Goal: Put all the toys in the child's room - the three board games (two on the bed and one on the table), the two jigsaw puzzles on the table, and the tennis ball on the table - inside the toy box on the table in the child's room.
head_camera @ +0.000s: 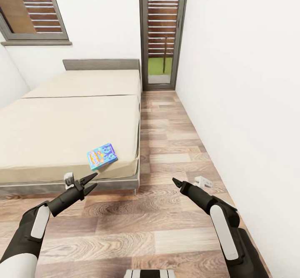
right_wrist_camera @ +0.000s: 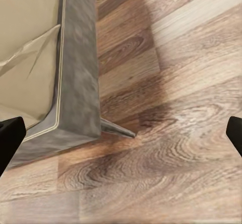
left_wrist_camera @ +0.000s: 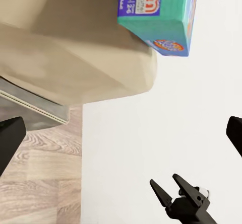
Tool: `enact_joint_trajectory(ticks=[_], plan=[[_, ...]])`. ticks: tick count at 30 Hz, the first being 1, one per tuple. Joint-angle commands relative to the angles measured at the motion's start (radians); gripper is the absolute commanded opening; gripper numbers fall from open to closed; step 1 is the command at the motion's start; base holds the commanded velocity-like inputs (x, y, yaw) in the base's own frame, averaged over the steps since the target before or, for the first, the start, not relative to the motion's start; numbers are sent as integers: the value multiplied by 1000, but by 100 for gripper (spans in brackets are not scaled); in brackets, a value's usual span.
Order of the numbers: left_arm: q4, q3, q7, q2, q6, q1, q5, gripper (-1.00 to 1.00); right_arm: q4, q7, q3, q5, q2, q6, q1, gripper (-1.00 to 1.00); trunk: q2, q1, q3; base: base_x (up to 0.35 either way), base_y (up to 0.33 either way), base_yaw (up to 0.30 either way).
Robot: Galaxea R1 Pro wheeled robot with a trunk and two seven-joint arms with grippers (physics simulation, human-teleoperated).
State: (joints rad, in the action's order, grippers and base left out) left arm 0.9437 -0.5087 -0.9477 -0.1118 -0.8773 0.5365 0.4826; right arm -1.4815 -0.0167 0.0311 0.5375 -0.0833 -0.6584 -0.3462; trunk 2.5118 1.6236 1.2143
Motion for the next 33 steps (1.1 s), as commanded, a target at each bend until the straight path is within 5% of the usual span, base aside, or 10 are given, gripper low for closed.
enact_joint_trajectory(ticks=[1, 33], plan=[[0, -1, -3, 0, -5, 1, 1, 100, -1, -2, 3, 2, -1, -6, 0, 100, 0, 0, 1, 0, 0, 0], [0, -1, -3, 1, 3, 0, -1, 100, 0, -2, 3, 2, 0, -6, -1, 100, 0, 0, 1, 38, 0, 0]])
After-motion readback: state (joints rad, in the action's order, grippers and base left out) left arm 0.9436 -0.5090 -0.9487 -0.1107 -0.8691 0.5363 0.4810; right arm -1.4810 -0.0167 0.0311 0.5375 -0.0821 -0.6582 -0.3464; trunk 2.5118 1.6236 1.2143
